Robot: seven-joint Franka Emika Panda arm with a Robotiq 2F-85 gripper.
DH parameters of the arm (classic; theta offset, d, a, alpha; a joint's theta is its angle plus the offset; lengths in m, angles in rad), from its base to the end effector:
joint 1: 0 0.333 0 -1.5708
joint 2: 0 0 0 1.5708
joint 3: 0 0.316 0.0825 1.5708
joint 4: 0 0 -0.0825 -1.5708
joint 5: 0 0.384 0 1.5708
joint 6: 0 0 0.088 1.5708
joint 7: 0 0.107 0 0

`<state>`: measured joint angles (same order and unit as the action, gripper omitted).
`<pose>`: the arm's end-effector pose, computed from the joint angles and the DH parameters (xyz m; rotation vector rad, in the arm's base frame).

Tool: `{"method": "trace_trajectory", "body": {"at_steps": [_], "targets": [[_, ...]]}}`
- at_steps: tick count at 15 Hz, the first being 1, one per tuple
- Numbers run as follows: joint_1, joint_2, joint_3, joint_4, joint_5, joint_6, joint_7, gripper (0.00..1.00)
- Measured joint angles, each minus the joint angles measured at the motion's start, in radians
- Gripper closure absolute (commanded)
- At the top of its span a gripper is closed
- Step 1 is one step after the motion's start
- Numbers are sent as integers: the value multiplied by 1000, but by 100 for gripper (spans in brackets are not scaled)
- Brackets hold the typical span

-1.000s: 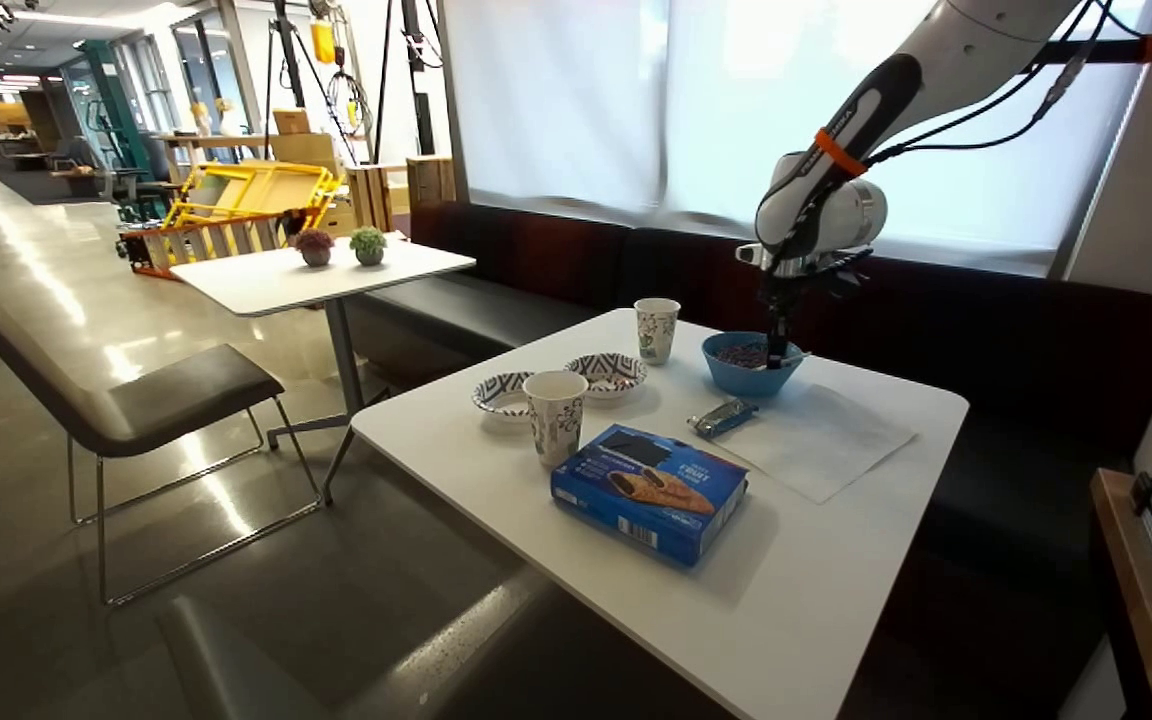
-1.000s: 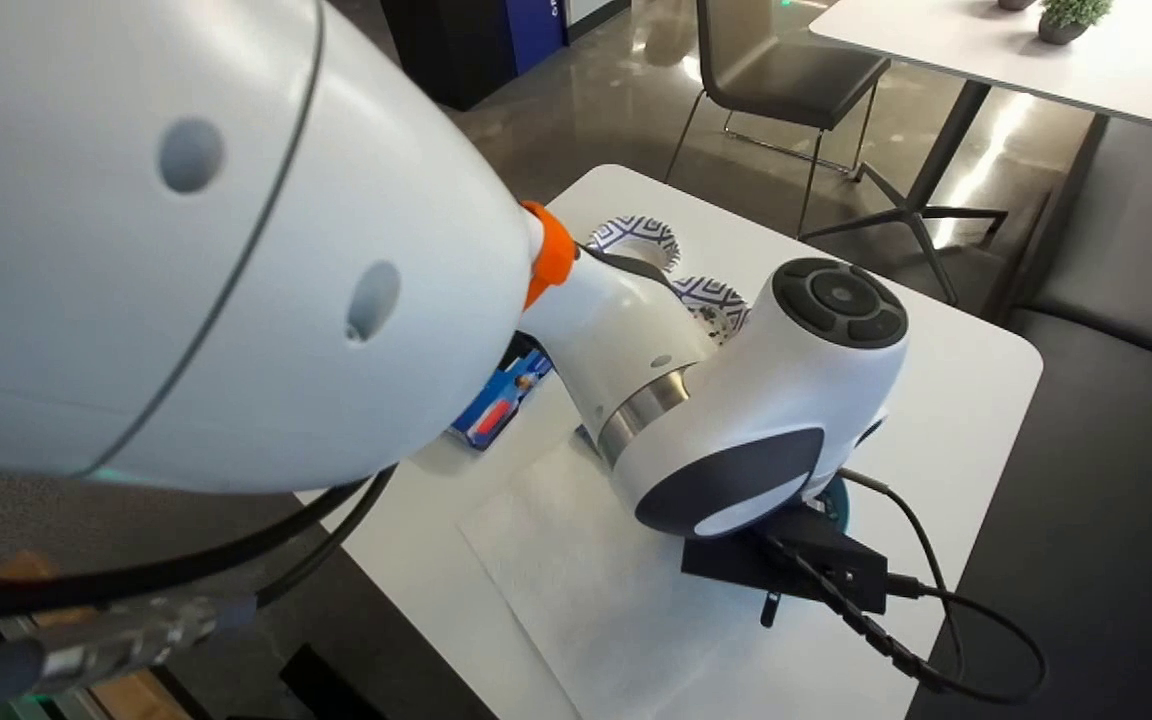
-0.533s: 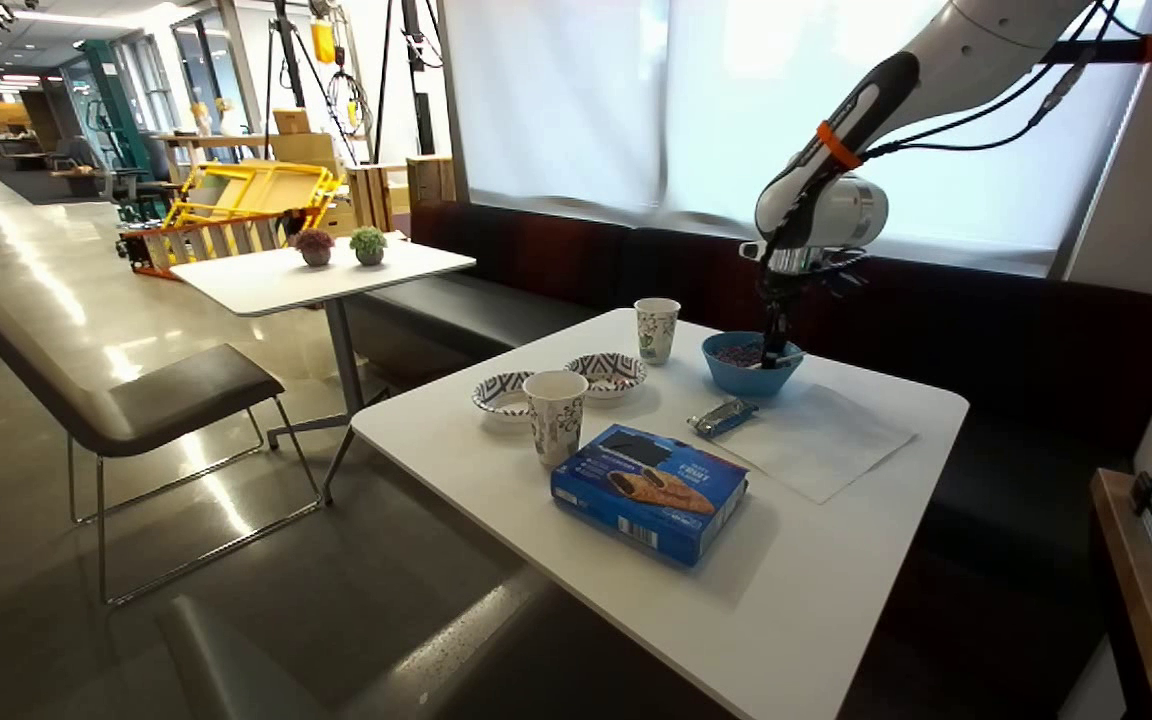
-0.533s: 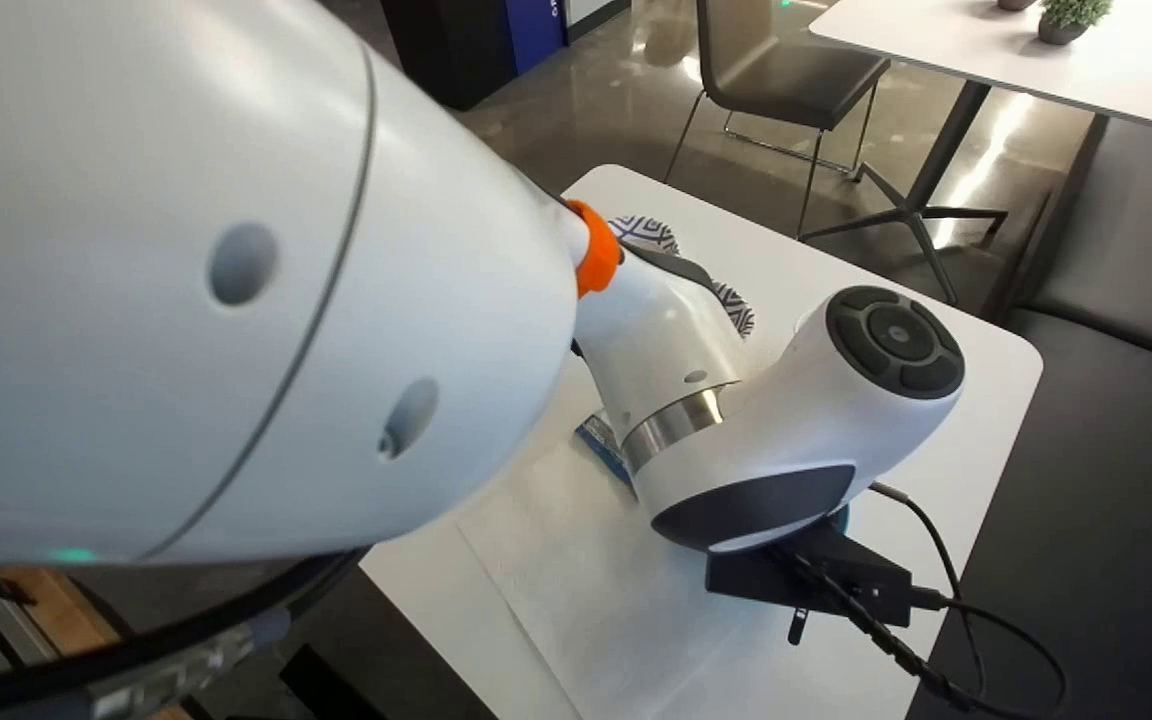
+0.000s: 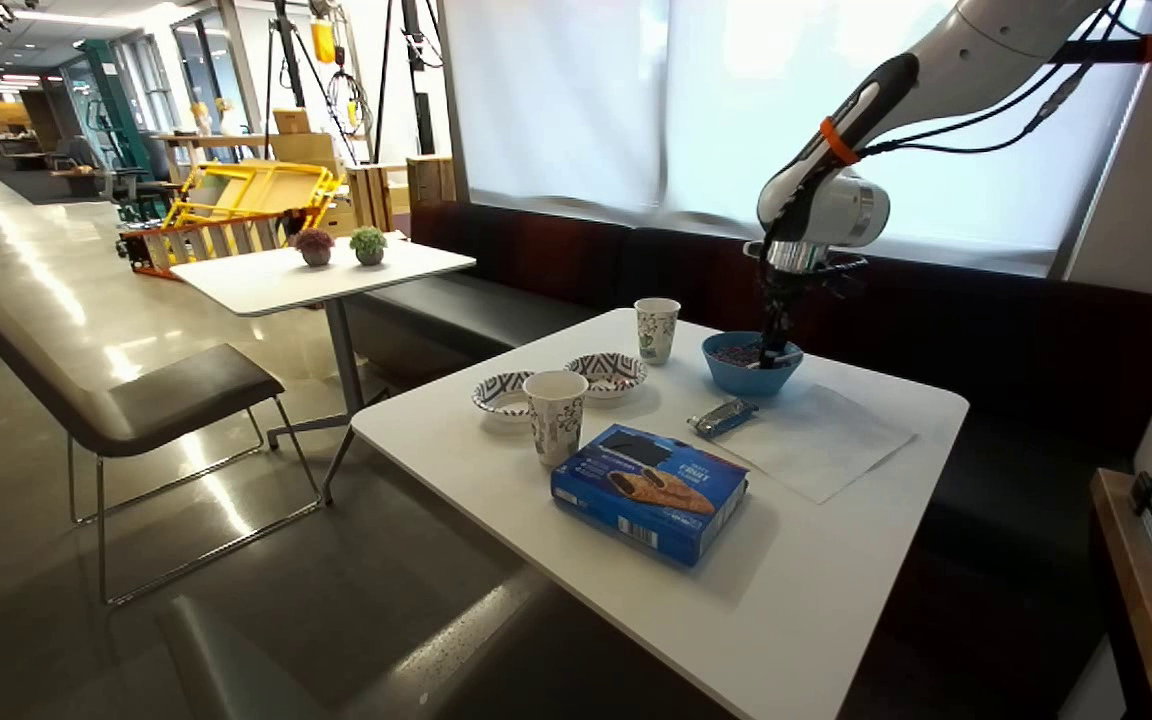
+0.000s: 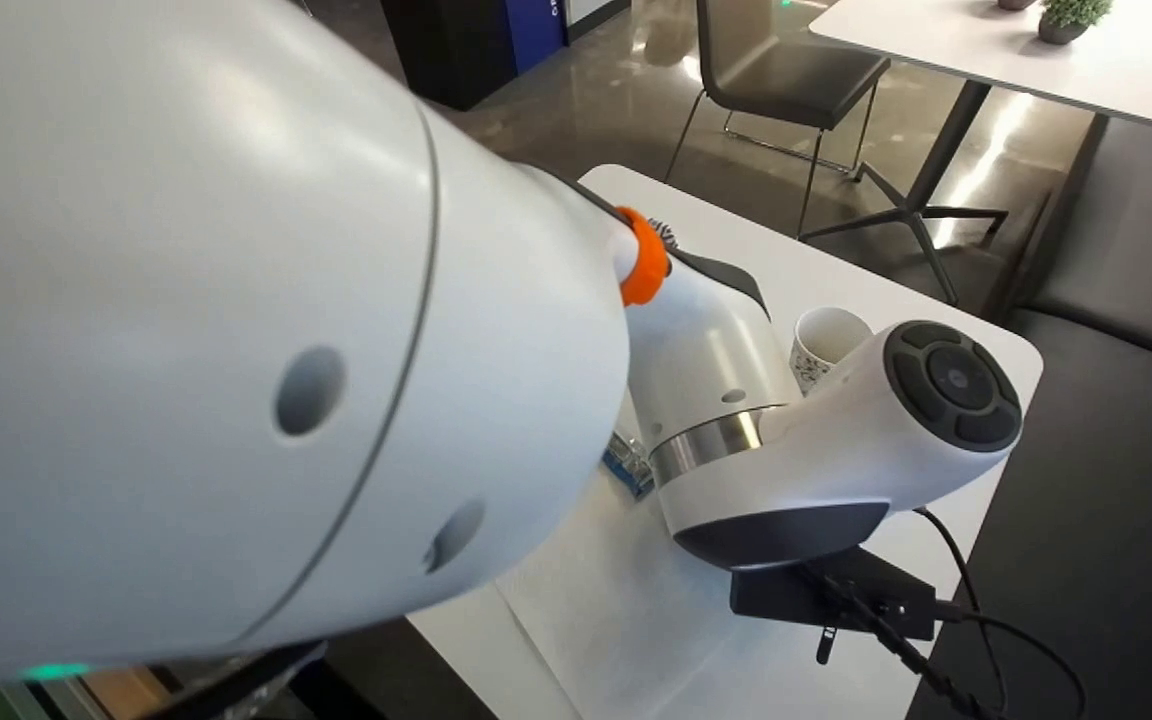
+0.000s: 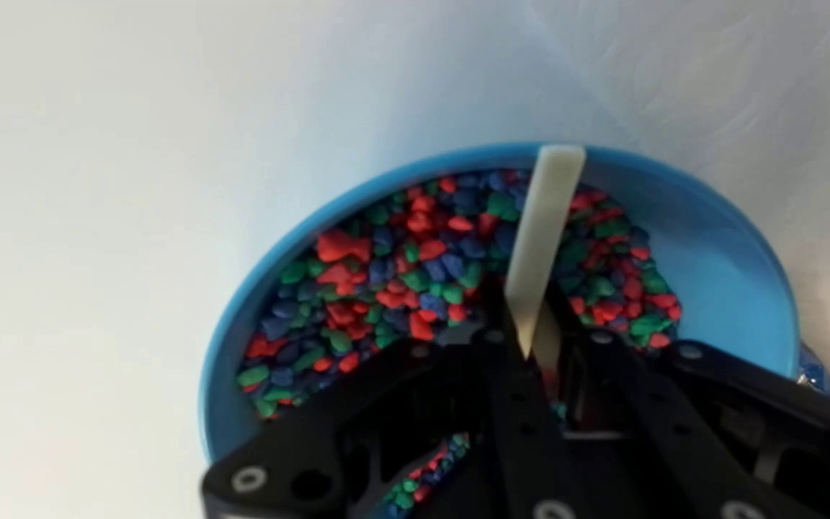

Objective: Use the spoon to take some contents from the blue bowl and place them in the black and white bowl on the right.

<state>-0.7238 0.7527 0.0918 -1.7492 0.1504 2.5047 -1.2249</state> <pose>0.5296 -0.3945 0.1433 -2.9712 -0.6755 -0.1888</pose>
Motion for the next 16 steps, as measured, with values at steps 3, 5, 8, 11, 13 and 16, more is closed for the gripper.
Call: {"method": "trace_trajectory", "body": {"at_steps": [3, 5, 8, 11, 13, 16], "targets": [[-20, 1, 8, 11, 25, -19, -51, 96], [-33, 1, 12, 18, 43, -32, -85, 96], [-52, 1, 16, 24, 69, -36, -136, 96], [-64, 0, 21, 25, 89, -36, -180, 96], [-71, -2, 24, 25, 100, -36, -209, 96], [-85, -4, 32, 24, 118, -36, -259, 96]]}}
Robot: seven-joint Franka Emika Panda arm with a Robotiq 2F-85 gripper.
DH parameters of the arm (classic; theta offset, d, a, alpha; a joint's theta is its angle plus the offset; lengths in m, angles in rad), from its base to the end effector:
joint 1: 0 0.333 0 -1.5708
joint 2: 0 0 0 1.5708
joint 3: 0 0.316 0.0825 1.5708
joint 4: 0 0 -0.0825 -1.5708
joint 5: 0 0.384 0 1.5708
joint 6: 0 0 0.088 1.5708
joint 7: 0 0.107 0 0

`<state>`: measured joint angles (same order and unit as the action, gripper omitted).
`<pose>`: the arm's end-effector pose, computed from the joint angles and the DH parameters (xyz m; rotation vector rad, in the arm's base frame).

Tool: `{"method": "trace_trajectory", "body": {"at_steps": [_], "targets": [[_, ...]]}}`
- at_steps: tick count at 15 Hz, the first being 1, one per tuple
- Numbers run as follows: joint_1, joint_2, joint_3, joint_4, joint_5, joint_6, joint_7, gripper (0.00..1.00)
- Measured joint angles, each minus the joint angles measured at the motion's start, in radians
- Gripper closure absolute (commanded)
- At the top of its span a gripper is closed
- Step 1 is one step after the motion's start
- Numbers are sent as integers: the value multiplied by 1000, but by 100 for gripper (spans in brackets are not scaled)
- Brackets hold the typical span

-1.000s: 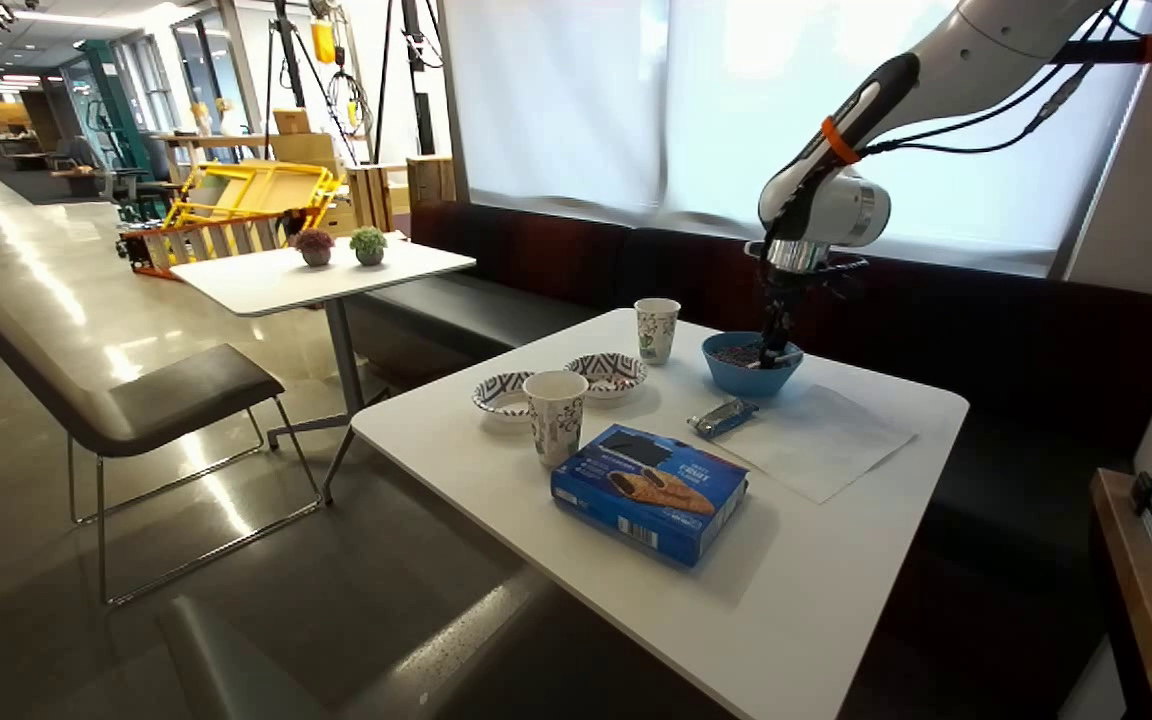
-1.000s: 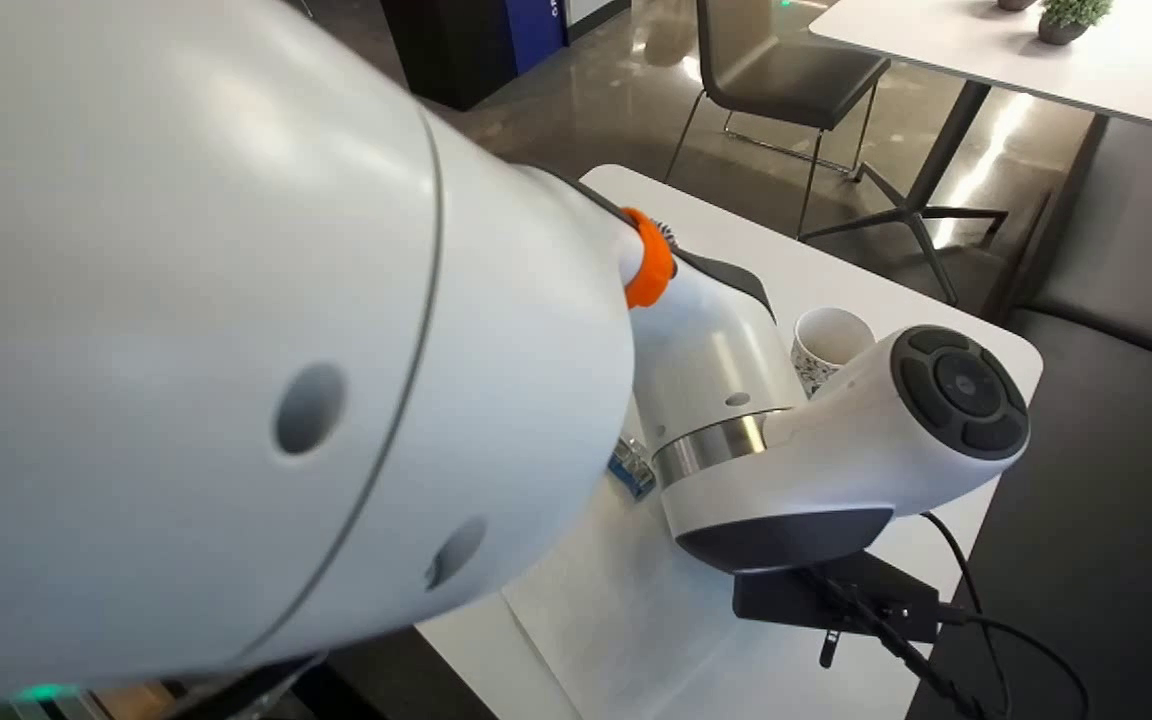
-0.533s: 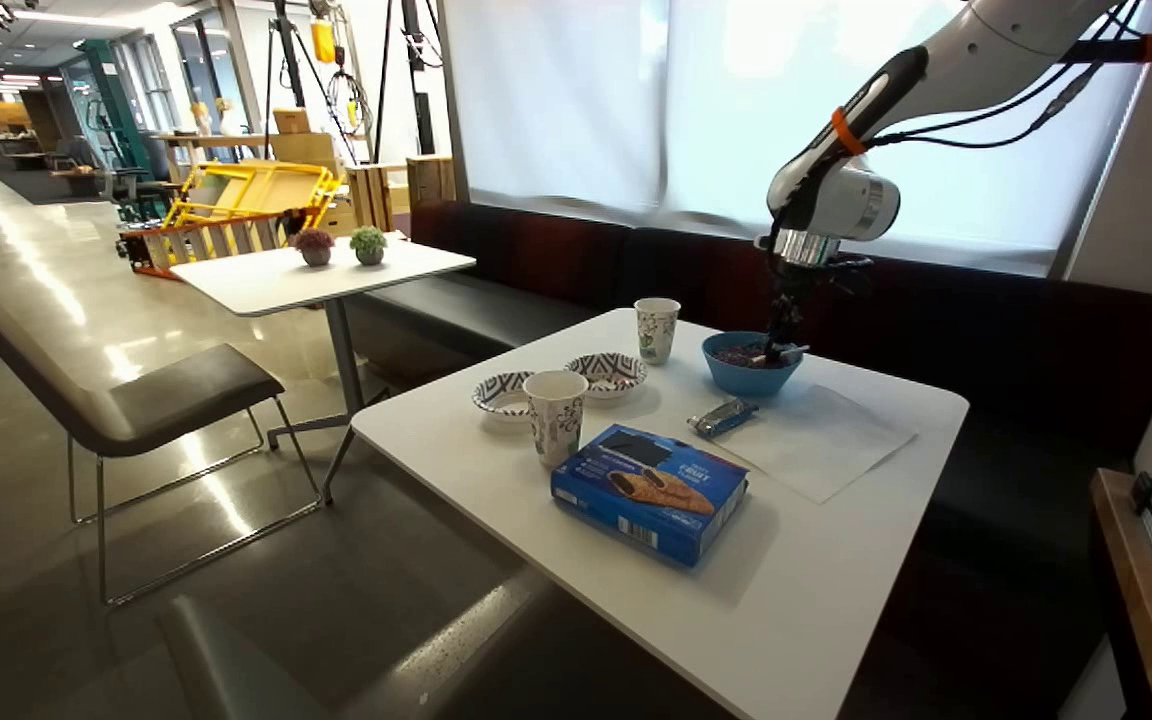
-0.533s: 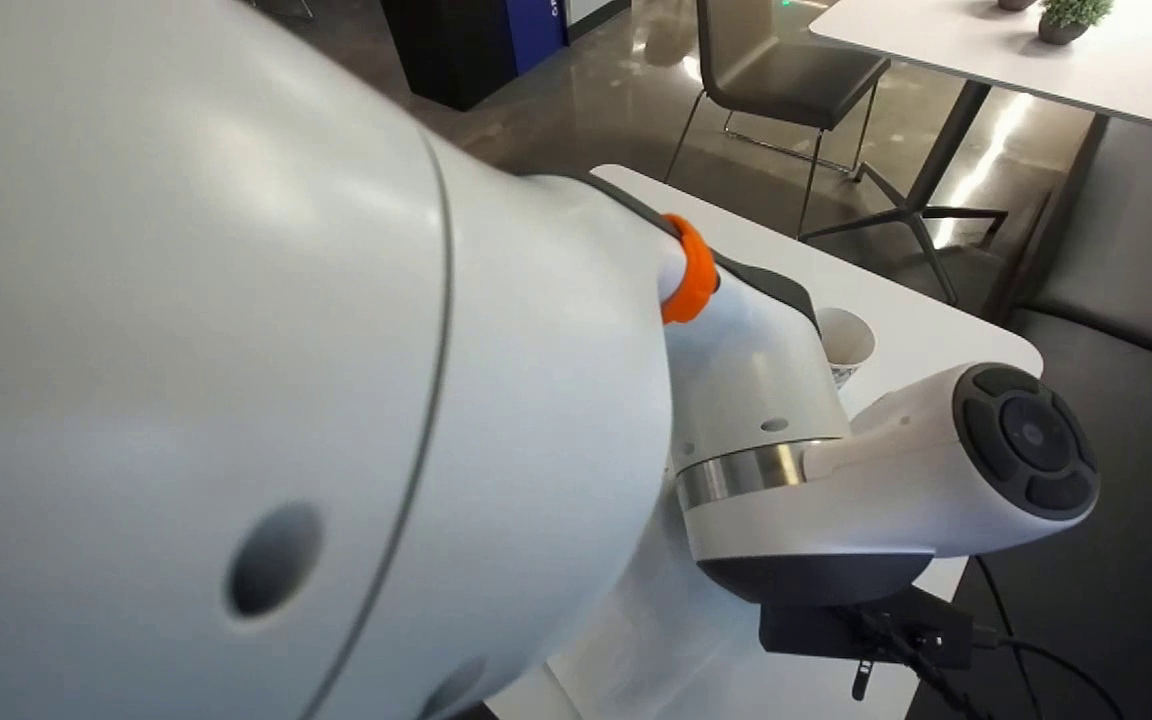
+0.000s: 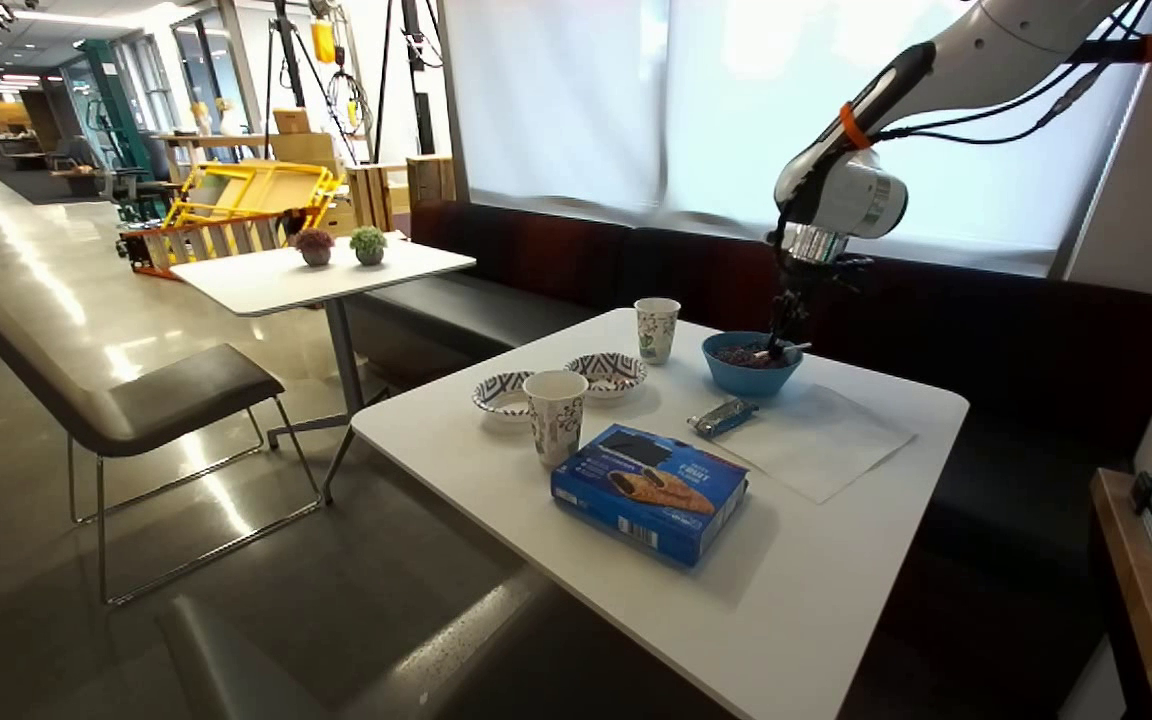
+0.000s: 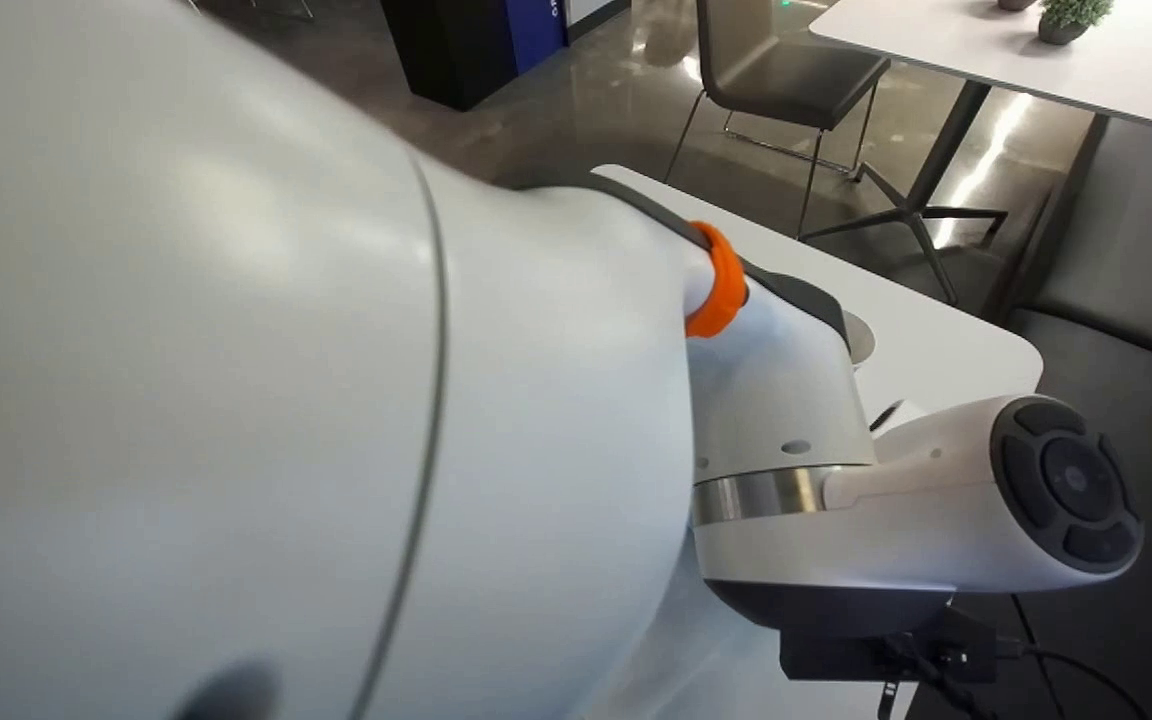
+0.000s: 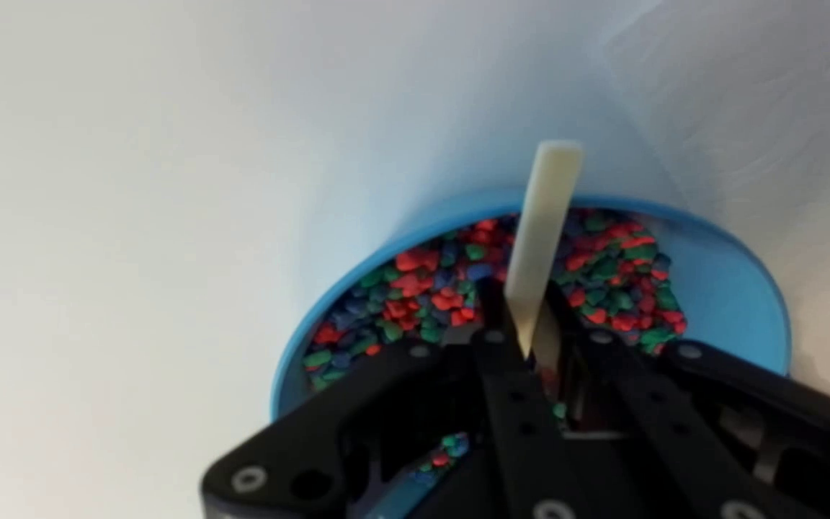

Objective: Use the spoon to take some contents from the blue bowl and place them in the black and white bowl on the right.

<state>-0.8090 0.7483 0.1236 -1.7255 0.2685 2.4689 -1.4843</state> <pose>0.5112 -0.4274 0.1537 -2.8869 -0.8220 -0.3301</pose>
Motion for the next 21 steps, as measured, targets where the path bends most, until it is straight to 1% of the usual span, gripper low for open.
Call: {"method": "trace_trajectory", "body": {"at_steps": [9, 16, 21], "targets": [[-37, -26, 19, -13, 66, 0, -137, 96], [-41, -69, 34, -52, 110, 0, -207, 96], [-31, -112, 36, -88, 117, 0, -225, 96]]}}
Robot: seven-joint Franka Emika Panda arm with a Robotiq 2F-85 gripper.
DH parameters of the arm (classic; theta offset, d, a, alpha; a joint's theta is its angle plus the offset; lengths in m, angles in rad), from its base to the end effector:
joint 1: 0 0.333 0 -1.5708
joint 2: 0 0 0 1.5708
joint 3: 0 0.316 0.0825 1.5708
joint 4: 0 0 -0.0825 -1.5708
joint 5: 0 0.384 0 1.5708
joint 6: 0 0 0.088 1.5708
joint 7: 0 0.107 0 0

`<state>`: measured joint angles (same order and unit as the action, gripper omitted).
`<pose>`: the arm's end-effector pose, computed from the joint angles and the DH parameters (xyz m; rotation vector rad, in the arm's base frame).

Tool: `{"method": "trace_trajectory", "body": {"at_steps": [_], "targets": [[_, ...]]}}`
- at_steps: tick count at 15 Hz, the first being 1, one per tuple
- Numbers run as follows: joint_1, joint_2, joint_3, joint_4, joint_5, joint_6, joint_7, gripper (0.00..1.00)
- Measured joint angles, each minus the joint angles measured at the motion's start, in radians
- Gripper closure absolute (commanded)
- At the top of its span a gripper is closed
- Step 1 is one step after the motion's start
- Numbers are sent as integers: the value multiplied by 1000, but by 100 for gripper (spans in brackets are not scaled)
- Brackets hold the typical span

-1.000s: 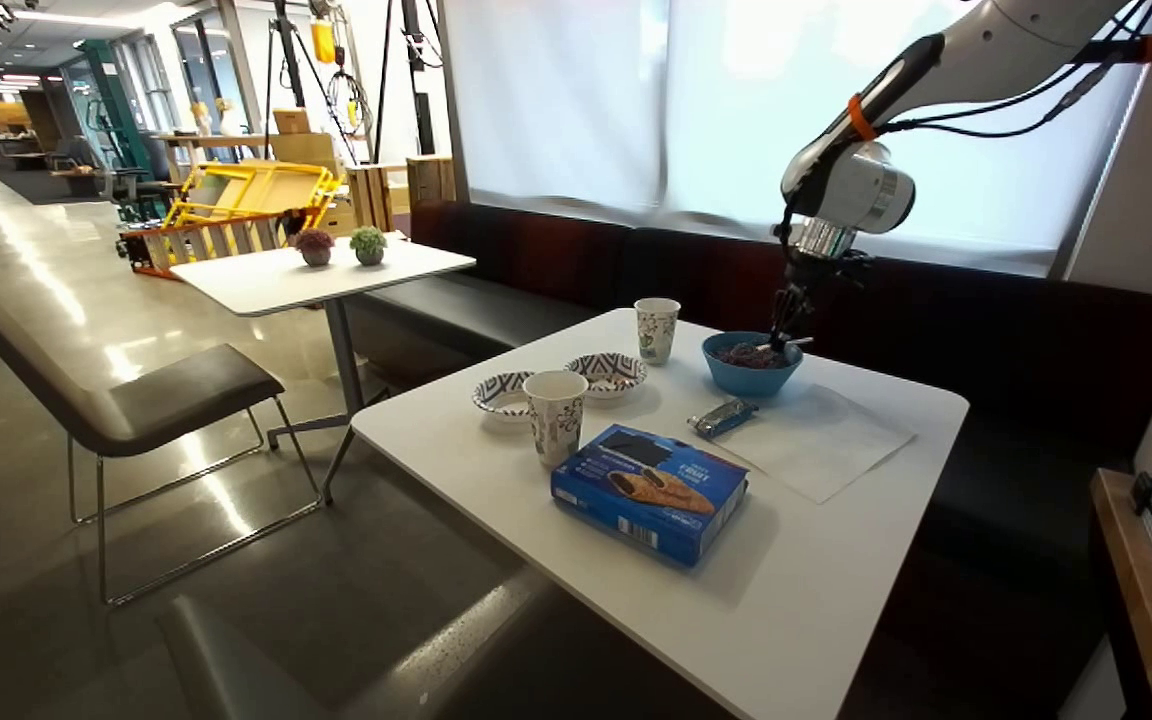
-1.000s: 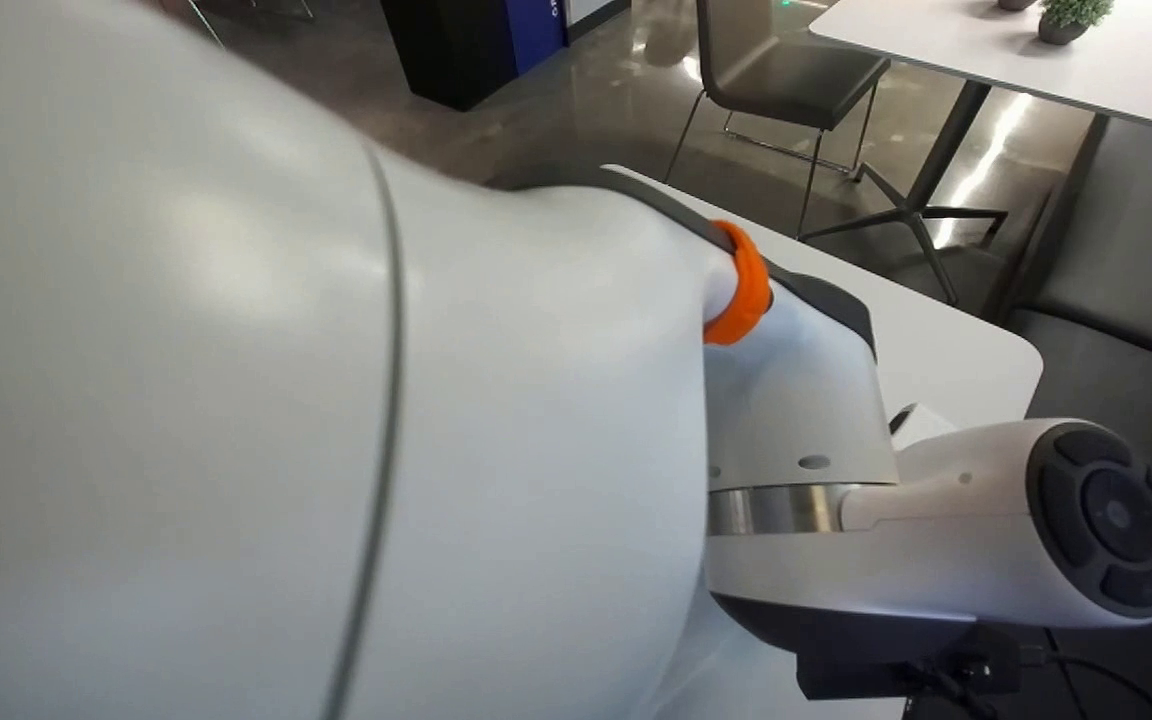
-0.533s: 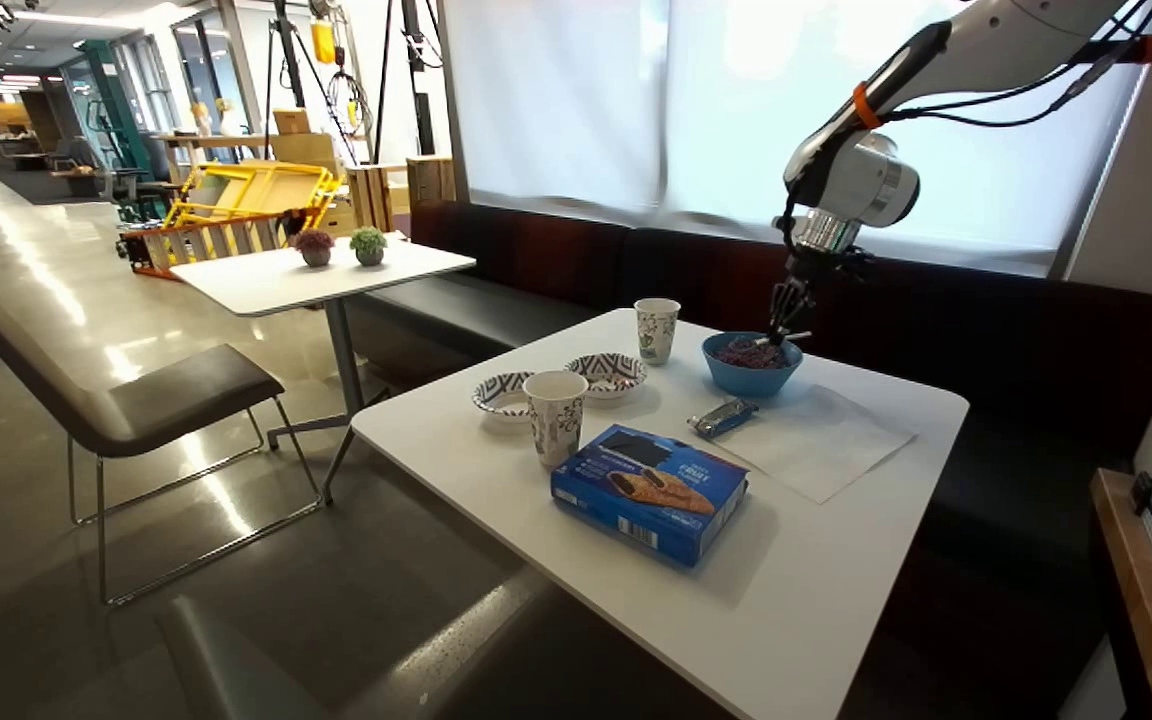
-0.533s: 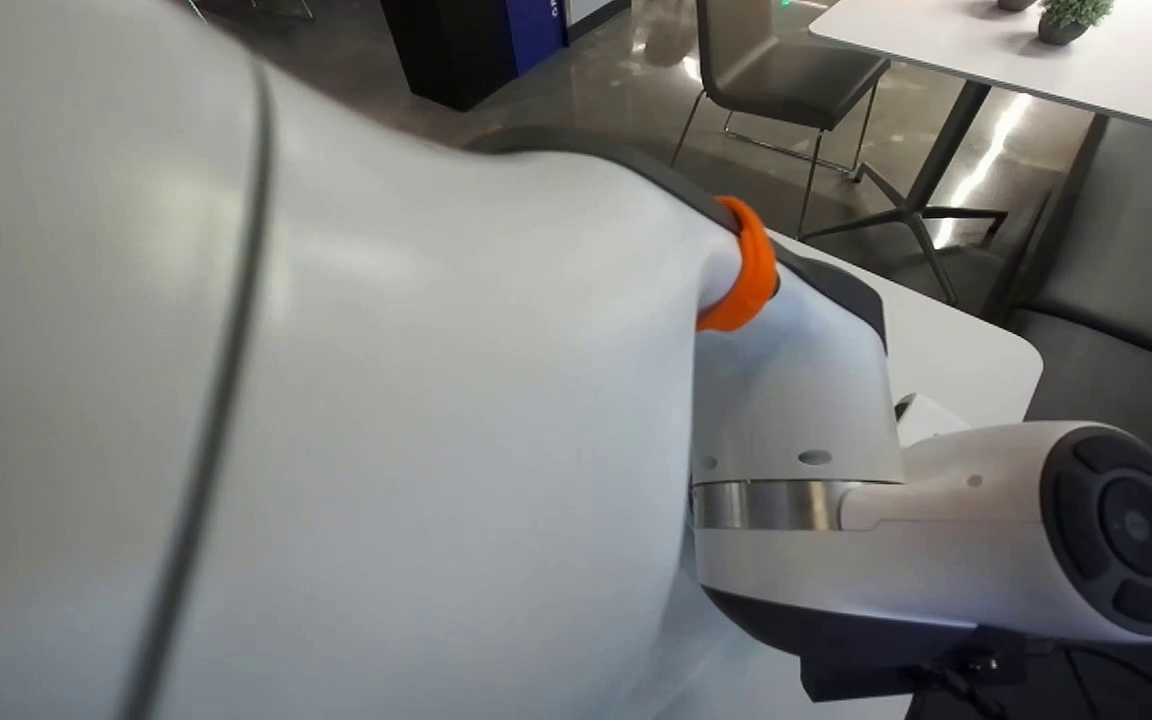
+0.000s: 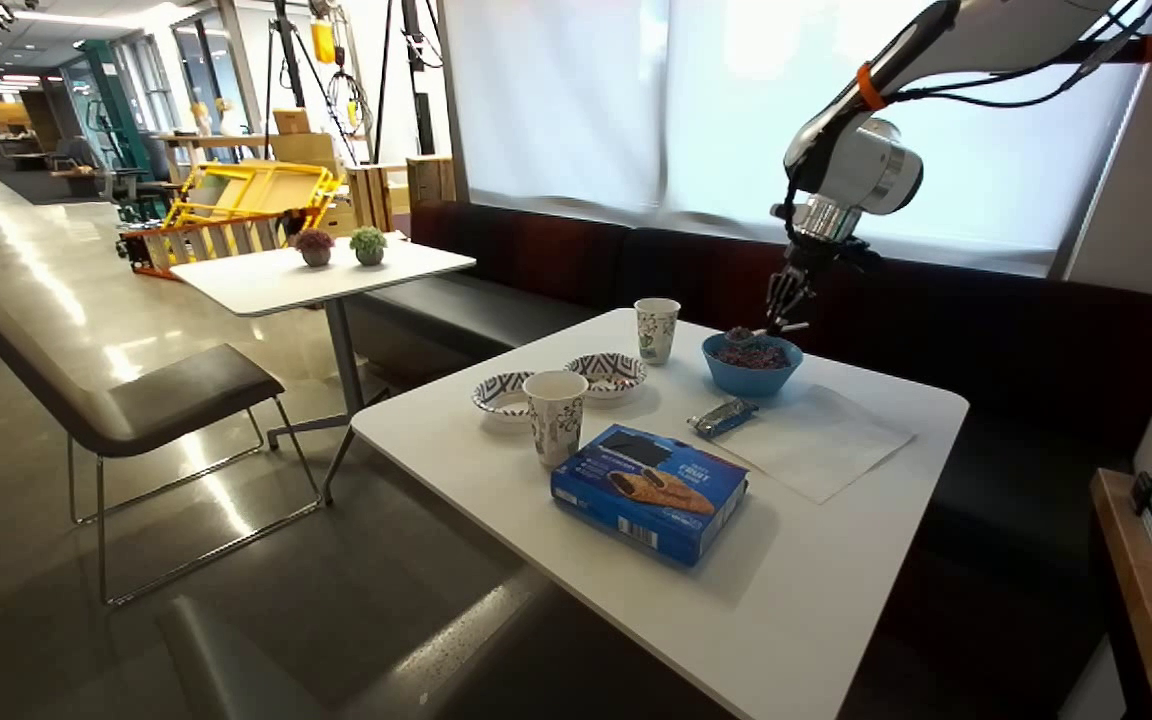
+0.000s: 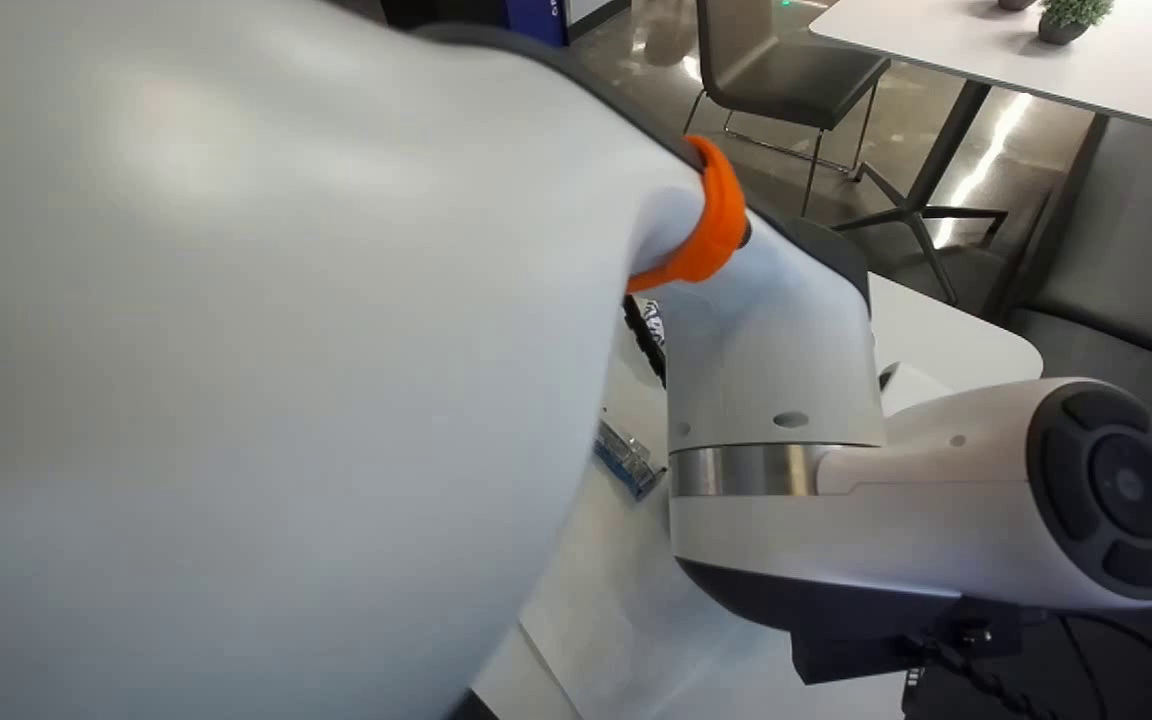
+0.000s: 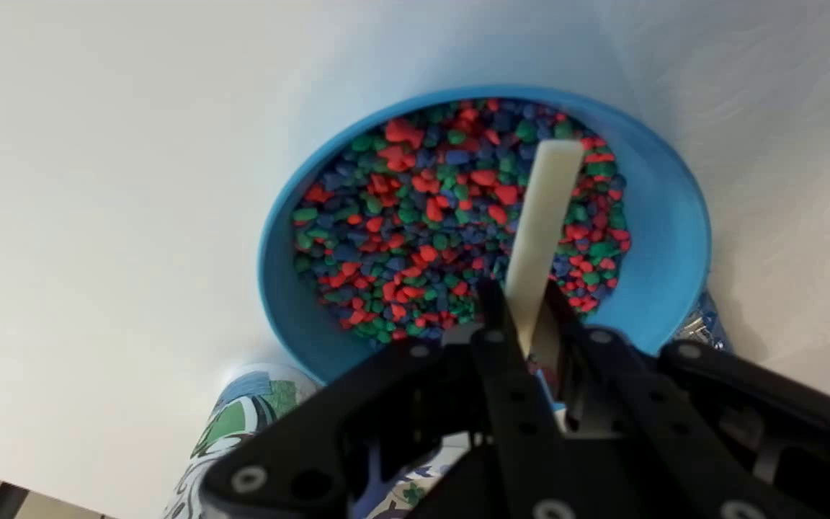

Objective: Use the spoon to take some contents from the blue bowl and place them in the black and white bowl on the right.

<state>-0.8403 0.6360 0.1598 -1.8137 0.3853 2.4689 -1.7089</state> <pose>0.5030 -0.4172 0.1943 -2.8160 -1.0197 -0.4818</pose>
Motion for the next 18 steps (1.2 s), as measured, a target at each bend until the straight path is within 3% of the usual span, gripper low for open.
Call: {"method": "trace_trajectory", "body": {"at_steps": [10, 18], "targets": [[76, -78, -6, -59, 0, 0, -7, 96], [207, -111, -43, -66, 0, 0, 40, 96]]}}
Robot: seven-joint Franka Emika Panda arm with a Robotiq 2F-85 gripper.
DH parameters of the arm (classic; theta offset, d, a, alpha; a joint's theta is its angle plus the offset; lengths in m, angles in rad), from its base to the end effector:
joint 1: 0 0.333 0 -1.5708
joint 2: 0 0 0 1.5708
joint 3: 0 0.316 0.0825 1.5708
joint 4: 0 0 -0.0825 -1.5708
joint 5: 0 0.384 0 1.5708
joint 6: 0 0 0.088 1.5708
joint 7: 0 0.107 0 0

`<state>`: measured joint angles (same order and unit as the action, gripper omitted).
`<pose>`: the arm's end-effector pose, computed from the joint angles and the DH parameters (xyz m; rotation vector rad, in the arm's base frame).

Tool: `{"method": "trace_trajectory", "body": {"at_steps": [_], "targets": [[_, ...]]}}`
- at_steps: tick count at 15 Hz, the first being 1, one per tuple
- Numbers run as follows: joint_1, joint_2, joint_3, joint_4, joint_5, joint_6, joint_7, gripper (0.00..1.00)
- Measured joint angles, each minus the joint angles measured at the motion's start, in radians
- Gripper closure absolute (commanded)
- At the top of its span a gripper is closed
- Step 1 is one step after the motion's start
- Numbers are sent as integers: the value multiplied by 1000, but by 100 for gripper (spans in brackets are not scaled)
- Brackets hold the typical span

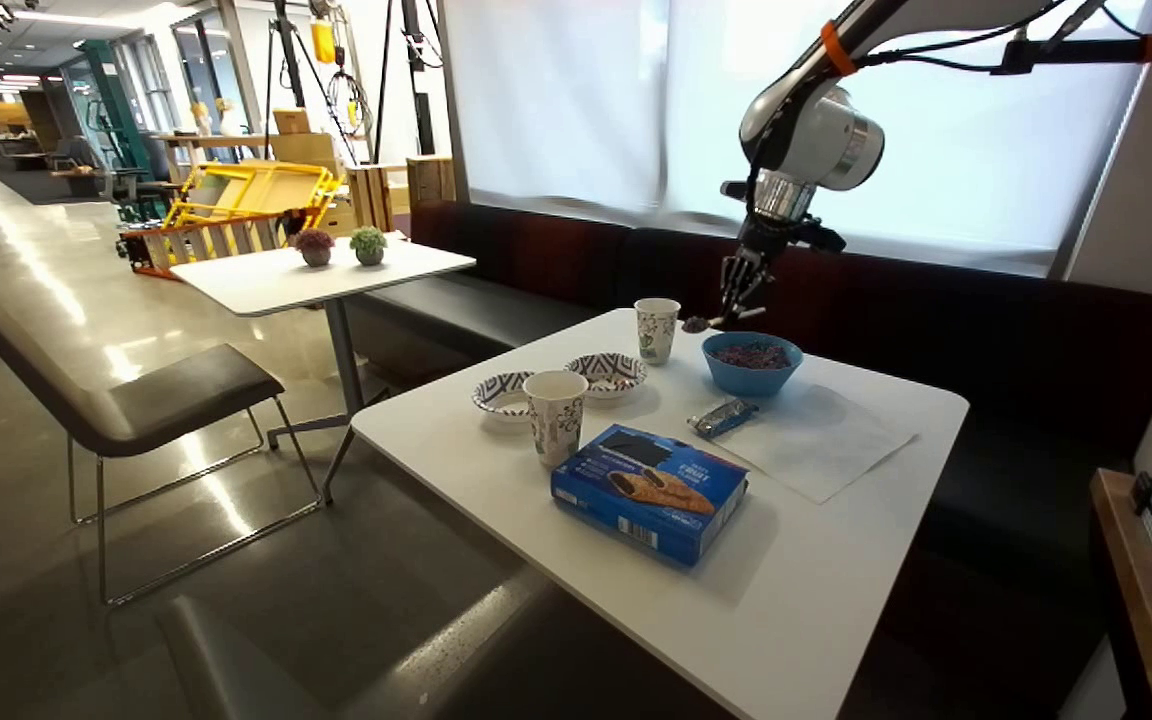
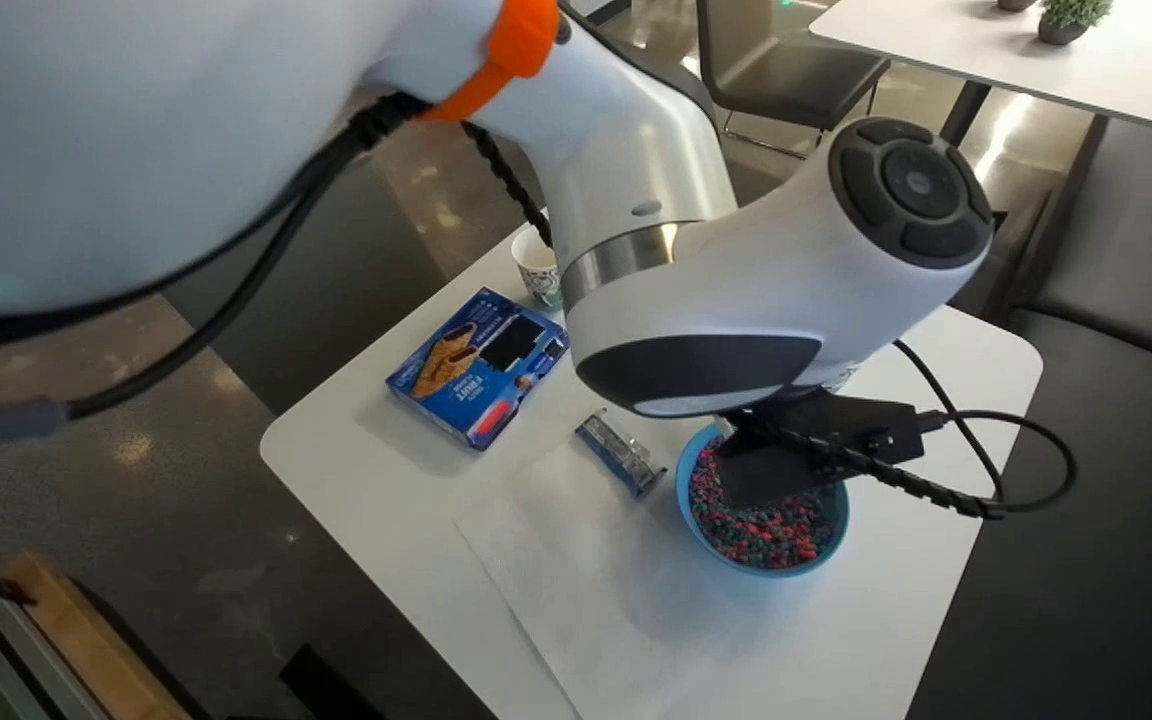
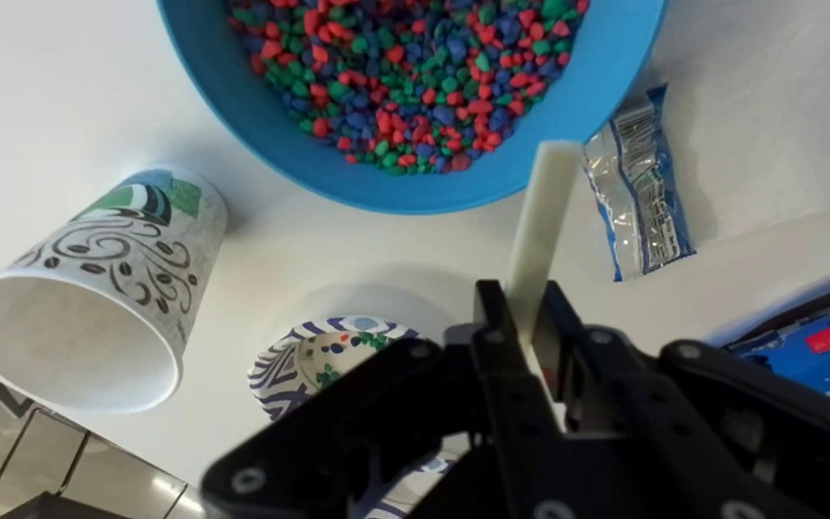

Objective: Use the spoon to take some contents from the blue bowl and place them in the black and white bowl on the right.

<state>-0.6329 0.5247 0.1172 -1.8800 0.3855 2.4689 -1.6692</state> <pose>0.5574 -0.3220 0.2370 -2.7573 -1.2311 -0.4567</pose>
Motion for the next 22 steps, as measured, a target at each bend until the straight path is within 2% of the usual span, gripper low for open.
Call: {"method": "trace_trajectory", "body": {"at_steps": [7, 11, 14, 15, 22], "targets": [[124, -11, -36, 5, 0, 0, 86, 96], [172, -10, -46, 19, 0, -1, 153, 96], [190, -6, -48, 31, 0, -1, 207, 96], [194, -3, -48, 35, 0, -1, 225, 86], [200, 15, -49, 52, 0, -2, 267, 86]]}}
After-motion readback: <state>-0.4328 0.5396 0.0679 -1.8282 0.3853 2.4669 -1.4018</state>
